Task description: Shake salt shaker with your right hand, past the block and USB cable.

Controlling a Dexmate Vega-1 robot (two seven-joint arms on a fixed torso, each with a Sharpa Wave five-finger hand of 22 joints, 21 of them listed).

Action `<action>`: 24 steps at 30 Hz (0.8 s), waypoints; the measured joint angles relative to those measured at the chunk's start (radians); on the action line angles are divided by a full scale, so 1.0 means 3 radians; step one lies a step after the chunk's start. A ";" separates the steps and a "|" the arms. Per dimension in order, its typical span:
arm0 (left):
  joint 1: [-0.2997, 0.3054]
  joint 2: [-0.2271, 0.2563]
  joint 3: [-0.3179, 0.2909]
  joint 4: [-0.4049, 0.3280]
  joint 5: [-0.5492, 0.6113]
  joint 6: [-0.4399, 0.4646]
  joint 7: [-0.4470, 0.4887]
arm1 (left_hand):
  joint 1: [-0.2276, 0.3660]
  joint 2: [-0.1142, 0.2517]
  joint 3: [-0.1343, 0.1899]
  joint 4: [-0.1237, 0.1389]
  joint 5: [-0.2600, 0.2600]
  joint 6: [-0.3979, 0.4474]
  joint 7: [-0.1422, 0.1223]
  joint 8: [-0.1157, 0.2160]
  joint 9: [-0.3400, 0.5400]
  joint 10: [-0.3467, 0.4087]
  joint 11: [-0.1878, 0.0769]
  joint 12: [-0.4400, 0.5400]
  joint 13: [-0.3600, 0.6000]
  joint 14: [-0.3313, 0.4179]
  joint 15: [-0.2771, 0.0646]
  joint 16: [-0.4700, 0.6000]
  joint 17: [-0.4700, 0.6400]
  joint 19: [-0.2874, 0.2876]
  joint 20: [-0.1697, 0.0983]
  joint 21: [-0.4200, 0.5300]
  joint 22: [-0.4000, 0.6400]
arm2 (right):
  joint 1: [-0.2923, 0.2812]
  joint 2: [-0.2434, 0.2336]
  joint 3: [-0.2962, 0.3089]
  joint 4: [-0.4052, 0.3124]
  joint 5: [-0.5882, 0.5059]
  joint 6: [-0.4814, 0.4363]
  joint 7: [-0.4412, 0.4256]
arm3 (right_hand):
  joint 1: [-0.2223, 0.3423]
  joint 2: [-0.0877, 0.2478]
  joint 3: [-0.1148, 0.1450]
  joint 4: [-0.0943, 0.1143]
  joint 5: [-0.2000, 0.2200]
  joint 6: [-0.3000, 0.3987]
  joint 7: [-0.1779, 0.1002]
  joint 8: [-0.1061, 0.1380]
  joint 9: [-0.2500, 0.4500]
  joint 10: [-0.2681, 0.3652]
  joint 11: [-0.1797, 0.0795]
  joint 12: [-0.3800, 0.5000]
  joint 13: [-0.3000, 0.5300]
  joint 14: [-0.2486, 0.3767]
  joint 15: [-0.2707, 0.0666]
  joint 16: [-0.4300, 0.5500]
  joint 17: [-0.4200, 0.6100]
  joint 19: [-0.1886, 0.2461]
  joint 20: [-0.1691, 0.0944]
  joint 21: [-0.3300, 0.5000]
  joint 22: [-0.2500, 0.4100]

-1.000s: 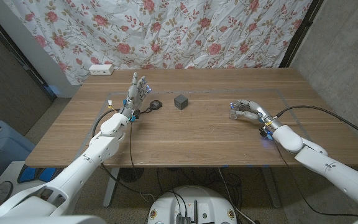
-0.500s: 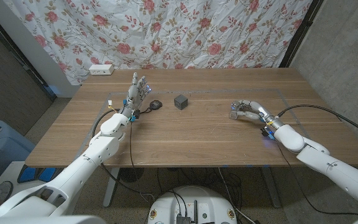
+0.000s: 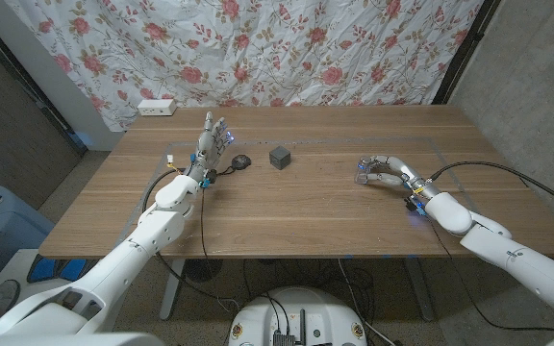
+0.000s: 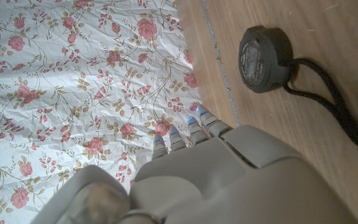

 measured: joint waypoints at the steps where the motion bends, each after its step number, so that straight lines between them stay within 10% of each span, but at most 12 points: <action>1: 0.0000 0.0000 0.0000 0.0000 0.0000 0.0000 0.0000 | 0.0000 0.0000 0.0000 0.0000 0.0000 0.0000 0.0000 0.0000 0.0000 0.0000 0.0000 0.0000 0.0000 0.0000 0.0000 0.0000 0.0000 0.0000 0.0000 0.0000 0.0000 | 0.0000 0.0000 0.0000 0.0000 -0.0006 0.0000 -0.0010 | 0.0004 -0.0004 -0.0005 0.0005 0.0000 0.0008 0.0008 0.0009 0.0000 0.0025 -0.0008 0.0000 0.0000 0.0007 -0.0007 0.0020 0.0007 0.0013 0.0013 0.0000 0.0000; 24: 0.0000 0.0000 0.0000 -0.0001 -0.0001 0.0000 0.0001 | 0.0000 0.0000 0.0000 0.0000 0.0000 0.0000 0.0000 0.0000 0.0000 0.0000 0.0000 0.0000 0.0000 0.0000 0.0000 0.0000 0.0000 0.0000 0.0000 0.0000 0.0000 | -0.0013 0.0043 -0.0006 -0.0004 -0.0075 -0.0043 -0.0203 | 0.0293 0.0191 -0.0019 0.0017 -0.0056 0.0371 0.0011 0.0210 0.0029 0.0492 -0.0015 -0.0003 0.0013 0.0264 -0.0011 0.0204 0.0108 0.0084 0.0011 -0.0017 0.0000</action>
